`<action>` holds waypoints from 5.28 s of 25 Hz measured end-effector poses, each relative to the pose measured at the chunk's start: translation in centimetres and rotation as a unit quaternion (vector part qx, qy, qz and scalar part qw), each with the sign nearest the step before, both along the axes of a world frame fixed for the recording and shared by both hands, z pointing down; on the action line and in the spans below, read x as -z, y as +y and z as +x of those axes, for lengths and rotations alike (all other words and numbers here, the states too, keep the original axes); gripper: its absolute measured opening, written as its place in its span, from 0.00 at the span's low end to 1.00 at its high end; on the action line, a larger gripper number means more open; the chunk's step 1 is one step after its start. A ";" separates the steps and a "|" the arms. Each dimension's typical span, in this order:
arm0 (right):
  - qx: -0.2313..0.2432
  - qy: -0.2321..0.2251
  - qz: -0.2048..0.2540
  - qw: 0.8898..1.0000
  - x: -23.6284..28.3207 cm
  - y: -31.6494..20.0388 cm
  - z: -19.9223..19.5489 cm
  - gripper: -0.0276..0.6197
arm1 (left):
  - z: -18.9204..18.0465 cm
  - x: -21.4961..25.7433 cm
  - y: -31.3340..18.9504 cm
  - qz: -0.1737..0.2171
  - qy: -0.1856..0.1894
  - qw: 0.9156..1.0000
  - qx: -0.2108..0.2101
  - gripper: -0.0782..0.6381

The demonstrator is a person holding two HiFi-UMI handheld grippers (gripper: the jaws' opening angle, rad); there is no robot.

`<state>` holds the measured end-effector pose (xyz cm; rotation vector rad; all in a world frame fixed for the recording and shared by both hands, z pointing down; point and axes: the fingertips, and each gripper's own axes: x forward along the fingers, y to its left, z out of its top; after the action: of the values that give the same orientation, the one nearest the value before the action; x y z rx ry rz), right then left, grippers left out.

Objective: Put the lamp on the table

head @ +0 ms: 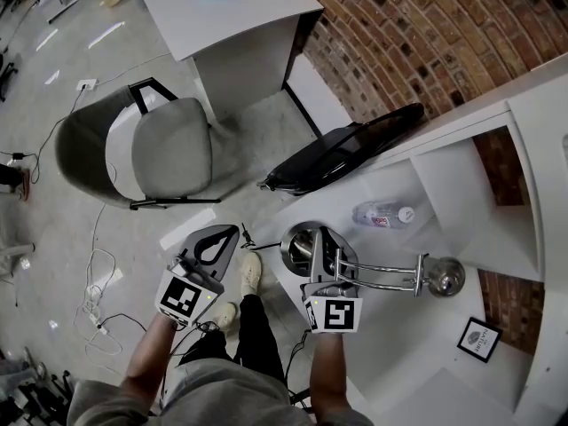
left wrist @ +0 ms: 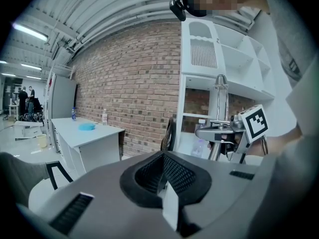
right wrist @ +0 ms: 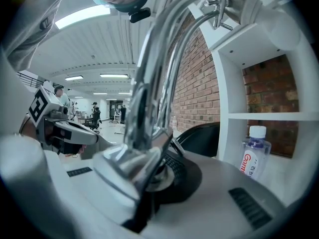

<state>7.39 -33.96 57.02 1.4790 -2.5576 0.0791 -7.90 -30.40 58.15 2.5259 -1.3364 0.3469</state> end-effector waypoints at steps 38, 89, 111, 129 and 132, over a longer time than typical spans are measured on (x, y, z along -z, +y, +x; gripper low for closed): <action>0.010 -0.040 -0.033 0.999 -0.2 3.4 2.4 0.47 | 1.0 2.3 2.7 0.013 0.012 1.000 -0.005 0.11; -0.065 -0.042 0.034 0.996 12.3 23.0 3.8 0.11 | 1.6 13.4 18.0 0.093 0.030 0.994 -0.042 0.11; -0.099 -0.050 0.051 0.993 13.5 28.8 3.9 0.08 | 1.2 14.8 22.3 0.107 0.036 0.992 -0.054 0.11; -0.098 -0.059 0.057 0.992 13.7 29.0 3.9 0.08 | 0.8 14.5 22.4 0.104 0.035 0.993 -0.049 0.11; -0.097 -0.059 0.056 0.992 13.6 28.8 4.0 0.08 | 1.1 14.6 22.3 0.106 0.034 0.992 -0.053 0.11</action>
<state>11.36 -5.11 43.44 1.8150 -2.5379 0.0514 -6.81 -8.07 43.51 2.7614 -1.2777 0.1441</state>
